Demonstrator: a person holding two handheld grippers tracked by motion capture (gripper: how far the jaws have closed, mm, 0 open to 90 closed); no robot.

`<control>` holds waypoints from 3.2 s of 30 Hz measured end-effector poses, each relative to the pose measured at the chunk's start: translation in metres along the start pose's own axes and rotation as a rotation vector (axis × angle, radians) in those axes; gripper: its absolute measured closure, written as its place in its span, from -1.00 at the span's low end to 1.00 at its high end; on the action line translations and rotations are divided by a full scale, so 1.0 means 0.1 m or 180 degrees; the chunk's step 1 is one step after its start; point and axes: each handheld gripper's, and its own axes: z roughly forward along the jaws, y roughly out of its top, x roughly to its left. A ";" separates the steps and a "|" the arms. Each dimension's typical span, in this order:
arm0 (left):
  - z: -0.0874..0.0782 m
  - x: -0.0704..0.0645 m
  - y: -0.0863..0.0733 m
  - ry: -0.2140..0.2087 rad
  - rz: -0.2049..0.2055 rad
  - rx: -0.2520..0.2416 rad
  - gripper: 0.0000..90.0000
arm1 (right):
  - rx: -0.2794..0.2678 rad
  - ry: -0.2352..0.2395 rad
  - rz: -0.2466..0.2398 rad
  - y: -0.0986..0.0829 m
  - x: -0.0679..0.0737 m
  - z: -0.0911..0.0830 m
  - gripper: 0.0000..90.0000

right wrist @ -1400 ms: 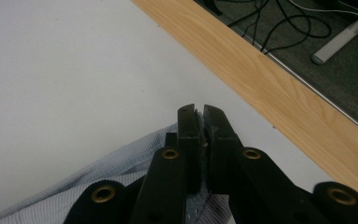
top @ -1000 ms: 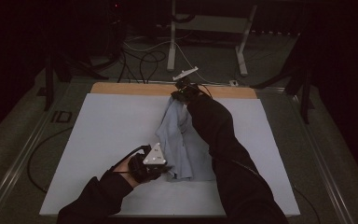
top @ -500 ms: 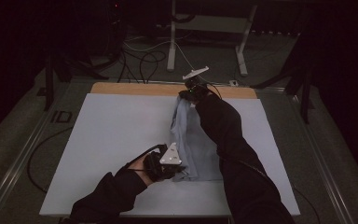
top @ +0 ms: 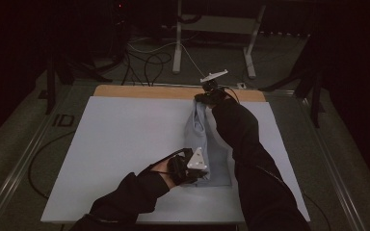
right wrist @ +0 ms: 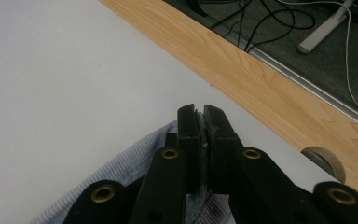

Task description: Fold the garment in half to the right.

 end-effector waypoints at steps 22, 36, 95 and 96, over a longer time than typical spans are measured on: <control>0.51 -0.05 0.15 -0.0086 0.0082 0.0179 0.88 | -0.0003 0.0254 0.0099 -0.16 -0.17 0.03 0.88; 0.81 -0.09 0.28 -0.0136 0.0100 0.0310 0.85 | -0.0203 0.0383 0.0345 -0.25 -0.27 -0.19 -0.72; -0.56 0.29 -1.08 -0.0094 -0.0699 -0.0381 -0.99 | -0.0088 0.0368 0.0396 -0.86 -0.23 -0.29 -0.78; -0.60 0.30 -1.16 -0.0070 -0.0761 -0.0380 -0.99 | -0.0062 0.0356 0.0421 -0.88 -0.24 -0.27 -0.78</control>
